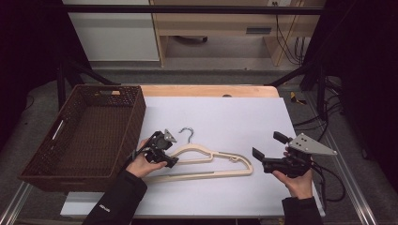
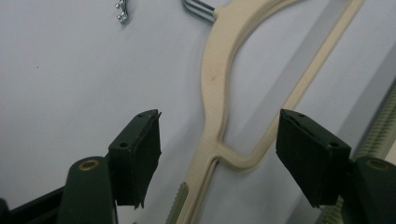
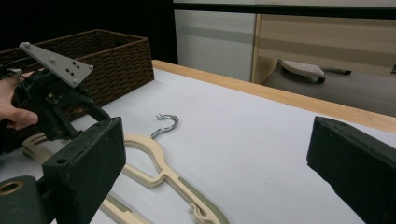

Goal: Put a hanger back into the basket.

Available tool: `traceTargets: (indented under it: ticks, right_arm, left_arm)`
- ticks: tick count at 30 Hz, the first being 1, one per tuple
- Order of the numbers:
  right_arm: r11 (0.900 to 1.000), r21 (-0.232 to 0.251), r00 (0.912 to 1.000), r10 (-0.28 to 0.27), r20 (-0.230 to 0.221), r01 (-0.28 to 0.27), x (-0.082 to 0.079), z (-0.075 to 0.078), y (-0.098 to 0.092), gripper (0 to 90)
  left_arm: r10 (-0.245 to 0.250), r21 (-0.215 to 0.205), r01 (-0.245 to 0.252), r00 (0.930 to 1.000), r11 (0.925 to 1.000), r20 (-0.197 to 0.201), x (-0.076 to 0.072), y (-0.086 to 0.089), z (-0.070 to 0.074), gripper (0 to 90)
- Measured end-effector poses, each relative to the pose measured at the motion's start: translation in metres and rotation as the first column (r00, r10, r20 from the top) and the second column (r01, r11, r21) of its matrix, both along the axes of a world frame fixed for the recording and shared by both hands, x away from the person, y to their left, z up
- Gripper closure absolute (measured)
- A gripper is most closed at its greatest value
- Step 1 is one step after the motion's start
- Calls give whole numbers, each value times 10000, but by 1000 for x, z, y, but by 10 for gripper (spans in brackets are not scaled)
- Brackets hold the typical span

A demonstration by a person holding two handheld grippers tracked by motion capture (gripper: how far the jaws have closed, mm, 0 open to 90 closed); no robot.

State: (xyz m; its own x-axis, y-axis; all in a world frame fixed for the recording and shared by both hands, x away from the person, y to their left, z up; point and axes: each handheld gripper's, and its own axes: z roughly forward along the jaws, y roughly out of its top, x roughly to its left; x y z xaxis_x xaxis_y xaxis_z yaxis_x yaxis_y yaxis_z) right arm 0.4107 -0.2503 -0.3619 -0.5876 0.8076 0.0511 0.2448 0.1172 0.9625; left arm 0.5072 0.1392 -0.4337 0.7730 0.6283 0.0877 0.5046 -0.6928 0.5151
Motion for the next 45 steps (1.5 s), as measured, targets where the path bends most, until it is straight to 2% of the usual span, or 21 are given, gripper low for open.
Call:
traceTargets:
  ticks: [5,8,11,14,16,17,18,19,21,22,24,27,28,29,31,34,36,38,39,44,45]
  right_arm:
    - [9999,-157,9999,23,-162,-25,2,-3,3,48]
    - [9998,-198,9997,43,-224,-47,3,-4,5,48]
    - [9996,-262,9995,81,-290,-89,4,-5,6,49]
    - [9995,-310,9994,76,-345,-87,4,-6,7,49]
    - [9994,-332,9994,108,-341,-120,4,-6,8,49]
    - [9994,-332,9994,108,-341,-120,4,-6,8,49]
    - [9993,-324,9994,156,-319,-166,4,-6,8,49]
    - [9993,-324,9994,162,-318,-172,4,-6,8,50]
    - [9994,-311,9993,172,-318,-182,4,-6,7,50]
    - [9994,-298,9993,174,-319,-184,4,-6,7,50]
    - [9993,-315,9993,185,-325,-196,4,-6,8,50]
    - [9992,-324,9991,222,-361,-234,4,-6,8,50]
    - [9991,-346,9991,247,-357,-260,4,-6,8,50]
    - [9991,-359,9991,231,-357,-244,5,-6,8,50]
    - [9990,-372,9990,246,-383,-261,4,-6,8,51]
    - [9990,-367,9989,258,-382,-272,5,-7,9,51]
    - [9989,-379,9989,272,-384,-286,5,-7,9,51]
    - [9987,-397,9988,296,-379,-311,5,-7,9,51]
    - [9987,-407,9988,303,-386,-318,5,-7,9,51]
    - [9985,-428,9987,310,-408,-327,5,-7,9,52]
    - [9983,-463,9985,345,-423,-365,5,-8,10,52]
  left_arm:
    - [-292,-263,302,9988,9992,386,-8,-7,7,286]
    - [-243,-154,247,9993,9996,284,-7,-4,7,282]
    - [-85,385,85,10000,9992,4,-4,2,3,283]
    - [-384,806,388,9992,9960,-74,-8,5,7,268]
    - [-747,1215,752,9972,9897,-83,-12,5,17,262]
    - [-747,1215,752,9972,9897,-83,-12,5,17,256]
    - [-1013,1284,1010,9948,9866,-43,-16,6,28,256]
    - [-1197,1199,1191,9928,9856,-21,-18,6,34,253]
    - [-1664,1243,1636,9860,9787,127,-20,9,43,236]
    - [-1737,1380,1698,9847,9758,164,-20,11,47,230]
    - [-1688,1486,1682,9856,9745,-83,-16,16,49,248]
    - [-1719,1405,1766,9841,9742,-453,-10,20,42,265]
    - [-1719,1405,1766,9841,9742,-453,-10,20,42,267]
    - [-1766,1615,1867,9814,9691,-748,-6,21,32,275]
    - [-1865,2076,2062,9762,9562,-1107,-3,20,24,281]
    - [-1897,2564,2193,9725,9414,-1350,0,18,14,300]
    - [-1871,2648,2201,9717,9389,-1442,1,18,11,297]
    - [-1769,2889,2177,9710,9323,-1608,4,18,6,294]
    - [-1673,3027,2191,9678,9276,-1880,7,18,1,295]
    - [-1459,3011,2033,9684,9317,-2025,10,18,-5,298]
    - [-1370,2951,1942,9694,9355,-2037,12,18,-6,318]
